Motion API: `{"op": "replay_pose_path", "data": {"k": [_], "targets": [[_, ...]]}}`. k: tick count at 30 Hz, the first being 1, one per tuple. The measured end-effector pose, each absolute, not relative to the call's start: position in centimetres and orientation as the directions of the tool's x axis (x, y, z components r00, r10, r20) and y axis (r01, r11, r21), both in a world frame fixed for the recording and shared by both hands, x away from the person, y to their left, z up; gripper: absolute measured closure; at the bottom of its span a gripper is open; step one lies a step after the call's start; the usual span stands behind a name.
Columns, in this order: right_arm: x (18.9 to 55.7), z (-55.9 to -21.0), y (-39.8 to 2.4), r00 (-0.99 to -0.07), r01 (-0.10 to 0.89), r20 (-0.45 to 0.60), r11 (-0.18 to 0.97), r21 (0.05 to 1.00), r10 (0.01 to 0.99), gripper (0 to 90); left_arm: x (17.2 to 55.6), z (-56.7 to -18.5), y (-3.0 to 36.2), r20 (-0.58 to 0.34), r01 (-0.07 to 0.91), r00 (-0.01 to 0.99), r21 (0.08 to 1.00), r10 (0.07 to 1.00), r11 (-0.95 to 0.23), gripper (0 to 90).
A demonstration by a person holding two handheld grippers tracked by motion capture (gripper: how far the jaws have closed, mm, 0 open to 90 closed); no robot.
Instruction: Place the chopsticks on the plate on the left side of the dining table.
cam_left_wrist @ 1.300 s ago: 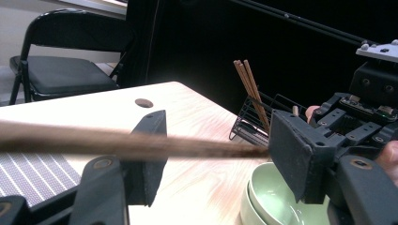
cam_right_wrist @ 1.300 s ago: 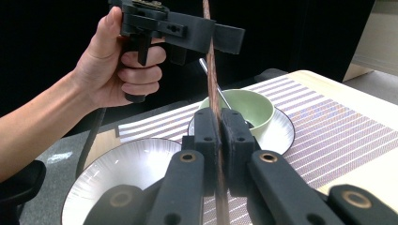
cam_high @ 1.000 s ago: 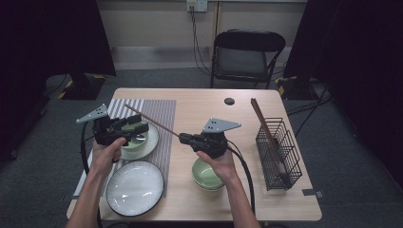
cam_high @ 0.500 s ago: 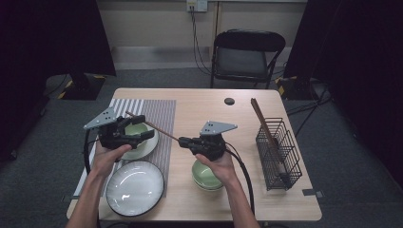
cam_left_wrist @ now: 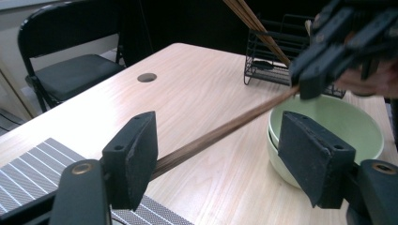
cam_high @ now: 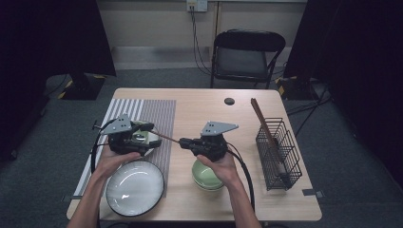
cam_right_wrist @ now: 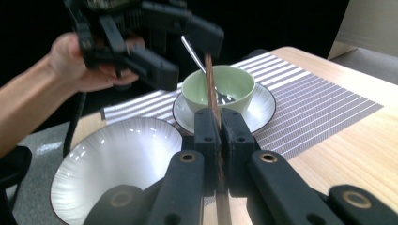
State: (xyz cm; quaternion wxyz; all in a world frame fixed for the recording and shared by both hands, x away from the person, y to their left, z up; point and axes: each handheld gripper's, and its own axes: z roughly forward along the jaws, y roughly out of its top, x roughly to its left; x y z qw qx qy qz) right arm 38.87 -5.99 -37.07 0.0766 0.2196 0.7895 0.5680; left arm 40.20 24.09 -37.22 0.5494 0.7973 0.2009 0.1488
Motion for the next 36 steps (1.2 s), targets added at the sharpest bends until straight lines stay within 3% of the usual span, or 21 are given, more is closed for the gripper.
{"op": "replay_pose_path", "data": {"k": [9,17,25,34,36], "targets": [[38.7,-35.7,-6.0,-0.890,0.261,0.111,0.294,0.919,0.443,86.9,40.6,-38.5,23.4,0.046,0.166,0.873,0.908,0.485,-0.384,39.6],[38.6,-34.7,-6.1,-0.892,0.245,0.093,0.301,0.922,0.442,87.2,40.6,-39.3,23.0,0.072,0.154,0.869,0.901,0.489,-0.406,56.3],[38.7,-33.0,-5.8,-0.898,0.218,0.082,0.274,0.937,0.432,87.7,40.5,-40.2,21.4,0.055,0.153,0.907,0.880,0.417,-0.449,71.4],[39.5,-31.5,-5.6,-0.902,0.198,0.089,0.223,0.955,0.423,87.3,40.1,-40.6,20.0,0.023,0.139,0.939,0.888,0.344,-0.439,79.9],[39.8,-31.3,-5.4,-0.899,0.207,0.107,0.198,0.958,0.425,81.7,40.0,-40.6,19.7,0.017,0.136,0.945,0.888,0.326,-0.439,82.2]]}}
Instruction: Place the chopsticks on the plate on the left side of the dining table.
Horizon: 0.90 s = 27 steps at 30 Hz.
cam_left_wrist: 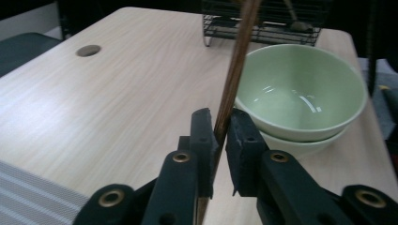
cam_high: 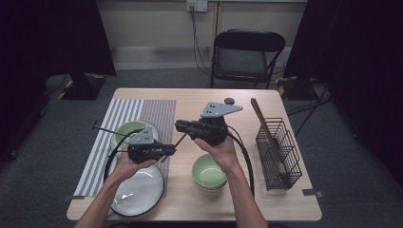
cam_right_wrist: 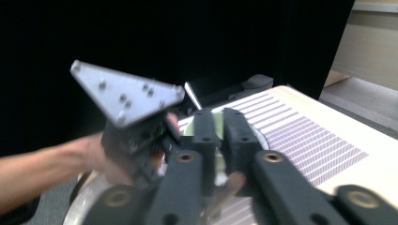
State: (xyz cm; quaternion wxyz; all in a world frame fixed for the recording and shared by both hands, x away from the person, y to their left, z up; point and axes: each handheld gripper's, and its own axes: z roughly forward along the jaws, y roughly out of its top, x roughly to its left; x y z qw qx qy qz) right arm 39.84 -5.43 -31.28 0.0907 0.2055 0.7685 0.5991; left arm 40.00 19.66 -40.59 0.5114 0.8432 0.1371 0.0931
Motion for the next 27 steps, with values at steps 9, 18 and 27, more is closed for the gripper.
{"op": "replay_pose_path", "data": {"k": [9,18,27], "targets": [[40.9,-31.2,-4.5,-0.876,0.217,0.128,0.145,0.965,0.464,60.3,40.0,-40.6,19.1,-0.058,0.165,0.962,0.902,0.267,-0.399,85.1],[41.2,-32.4,-4.9,-0.872,0.244,0.163,0.123,0.962,0.461,55.2,40.1,-40.0,20.0,-0.113,0.205,0.950,0.928,0.291,-0.311,85.1],[40.9,-34.5,-3.6,-0.886,0.267,0.184,0.144,0.953,0.426,74.2,40.5,-39.6,20.9,-0.183,0.259,0.934,0.939,0.308,-0.228,85.1]]}}
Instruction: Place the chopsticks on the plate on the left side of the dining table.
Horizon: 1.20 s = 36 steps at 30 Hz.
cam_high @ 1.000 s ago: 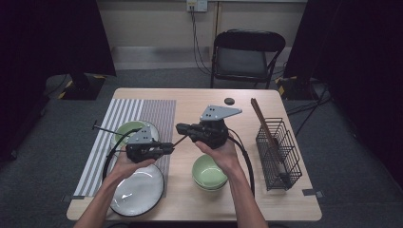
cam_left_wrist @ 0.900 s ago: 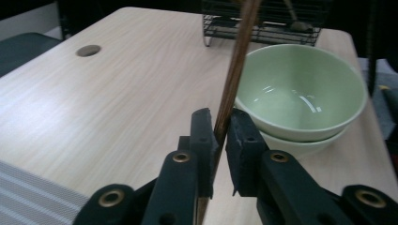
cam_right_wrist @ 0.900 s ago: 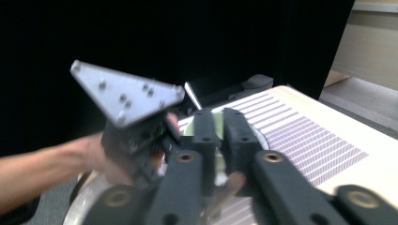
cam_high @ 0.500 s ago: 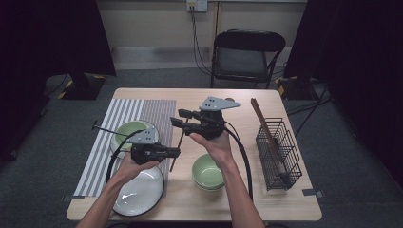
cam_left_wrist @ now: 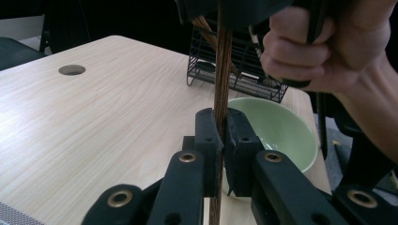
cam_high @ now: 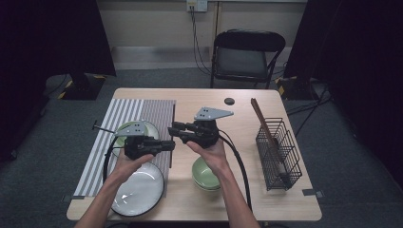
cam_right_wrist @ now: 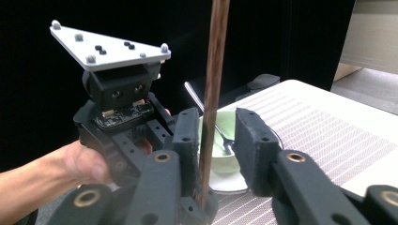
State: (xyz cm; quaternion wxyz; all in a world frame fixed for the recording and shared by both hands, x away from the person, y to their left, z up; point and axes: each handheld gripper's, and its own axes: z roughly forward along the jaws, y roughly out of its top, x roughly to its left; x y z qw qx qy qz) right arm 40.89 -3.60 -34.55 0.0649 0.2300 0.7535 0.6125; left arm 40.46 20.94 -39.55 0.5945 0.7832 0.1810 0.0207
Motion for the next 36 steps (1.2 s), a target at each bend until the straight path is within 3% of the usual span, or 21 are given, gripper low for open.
{"op": "replay_pose_path", "data": {"k": [5,10,12,28,36], "targets": [[40.9,-34.6,-2.9,-0.893,0.265,0.184,0.147,0.953,0.411,85.3,40.5,-39.6,20.9,-0.185,0.263,0.930,0.939,0.318,-0.221,85.0],[41.0,-34.1,-2.5,-0.890,0.279,0.191,0.164,0.946,0.413,85.9,40.5,-39.8,20.9,-0.206,0.272,0.929,0.943,0.306,-0.191,84.2],[40.9,-33.8,-2.4,-0.896,0.279,0.203,0.145,0.949,0.394,86.0,40.5,-40.0,20.7,-0.201,0.276,0.924,0.939,0.324,-0.205,79.7],[41.2,-32.6,-2.3,-0.894,0.257,0.191,0.114,0.960,0.405,85.7,40.4,-39.7,20.7,-0.200,0.272,0.922,0.944,0.331,-0.186,84.2],[41.4,-32.1,-2.0,-0.895,0.263,0.203,0.101,0.960,0.397,86.0,40.5,-39.8,20.9,-0.215,0.287,0.915,0.941,0.341,-0.177,82.1]]}}
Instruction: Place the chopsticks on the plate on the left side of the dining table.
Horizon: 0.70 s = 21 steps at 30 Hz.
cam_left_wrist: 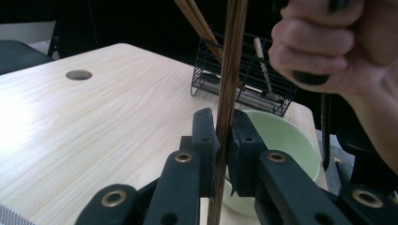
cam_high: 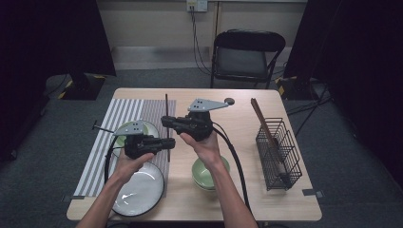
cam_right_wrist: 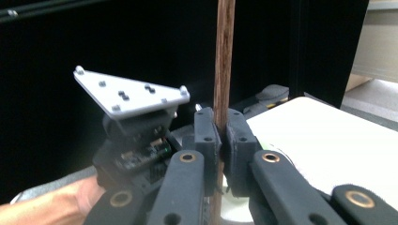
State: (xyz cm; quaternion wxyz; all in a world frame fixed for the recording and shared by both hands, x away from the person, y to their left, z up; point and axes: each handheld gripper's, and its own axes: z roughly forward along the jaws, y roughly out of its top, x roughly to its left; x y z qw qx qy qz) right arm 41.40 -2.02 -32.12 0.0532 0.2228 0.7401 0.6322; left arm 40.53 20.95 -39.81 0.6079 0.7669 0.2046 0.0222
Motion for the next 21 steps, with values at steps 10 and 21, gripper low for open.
{"op": "replay_pose_path", "data": {"k": [10,21], "targets": [[41.3,-31.6,-2.4,-0.896,0.236,0.182,0.088,0.968,0.405,73.5,40.4,-39.9,20.7,-0.190,0.268,0.925,0.940,0.329,-0.212,84.1],[41.5,-32.5,-2.1,-0.888,0.215,0.137,0.135,0.967,0.439,53.8,40.3,-39.7,21.0,-0.195,0.267,0.926,0.944,0.324,-0.193,84.2]]}}
